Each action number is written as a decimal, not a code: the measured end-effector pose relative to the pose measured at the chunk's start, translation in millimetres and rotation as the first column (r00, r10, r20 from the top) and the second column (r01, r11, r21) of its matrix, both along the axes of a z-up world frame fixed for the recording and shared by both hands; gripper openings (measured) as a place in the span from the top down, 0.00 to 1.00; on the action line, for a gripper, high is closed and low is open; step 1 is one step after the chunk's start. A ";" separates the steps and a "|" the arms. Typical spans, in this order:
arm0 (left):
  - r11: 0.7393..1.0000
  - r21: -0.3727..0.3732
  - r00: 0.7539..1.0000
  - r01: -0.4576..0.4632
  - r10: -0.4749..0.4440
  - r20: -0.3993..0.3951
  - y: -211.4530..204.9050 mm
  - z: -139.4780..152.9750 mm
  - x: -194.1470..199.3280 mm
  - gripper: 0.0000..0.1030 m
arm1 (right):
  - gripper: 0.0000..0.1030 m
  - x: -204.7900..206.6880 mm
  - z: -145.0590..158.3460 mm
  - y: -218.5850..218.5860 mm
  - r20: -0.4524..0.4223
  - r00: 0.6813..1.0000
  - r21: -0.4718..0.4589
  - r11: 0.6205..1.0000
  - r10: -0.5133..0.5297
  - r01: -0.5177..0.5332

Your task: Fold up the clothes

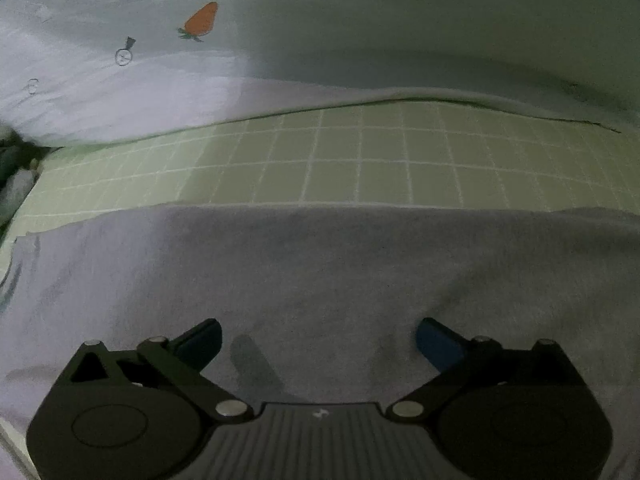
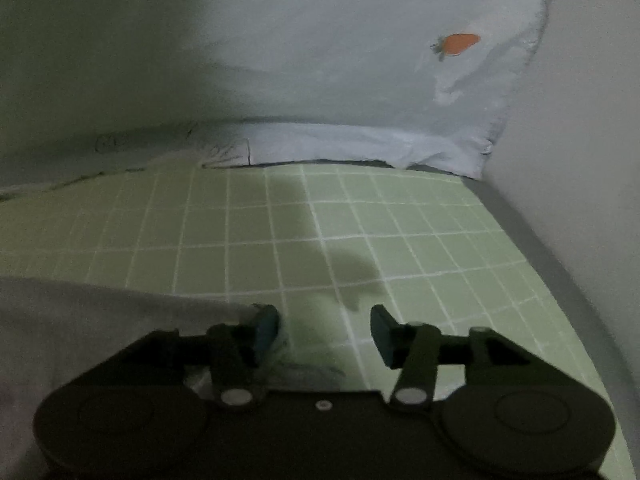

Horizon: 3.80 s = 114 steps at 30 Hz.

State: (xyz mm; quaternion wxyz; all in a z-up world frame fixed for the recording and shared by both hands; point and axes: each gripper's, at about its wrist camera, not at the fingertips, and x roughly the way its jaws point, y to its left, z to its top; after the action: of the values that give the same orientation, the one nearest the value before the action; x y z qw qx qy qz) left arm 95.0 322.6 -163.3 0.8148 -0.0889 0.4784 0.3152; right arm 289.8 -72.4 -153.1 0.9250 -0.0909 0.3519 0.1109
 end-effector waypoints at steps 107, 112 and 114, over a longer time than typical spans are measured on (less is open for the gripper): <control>0.952 -0.244 0.956 -0.185 0.232 0.178 -96.7 64.5 -378.6 0.12 | 0.00 -333.3 -39.4 -98.7 -0.400 0.907 0.662 0.643 -0.129 0.384; 0.922 -0.296 0.935 -0.250 0.309 0.176 -76.3 62.6 -406.6 0.12 | 0.00 -325.6 -55.7 -103.0 -0.447 0.886 0.771 0.449 -0.126 0.452; 0.918 -0.295 0.934 -0.267 0.321 0.154 -63.6 59.4 -417.0 0.12 | 0.00 -326.5 -57.7 -100.1 -0.451 0.882 0.776 0.428 -0.136 0.463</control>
State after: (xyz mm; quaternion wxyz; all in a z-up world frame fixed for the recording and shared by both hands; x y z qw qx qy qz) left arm -321.9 259.0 -103.9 0.7820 -0.3009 0.4138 0.3560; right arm -36.7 -172.6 -210.8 0.7755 0.4720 0.4027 0.1170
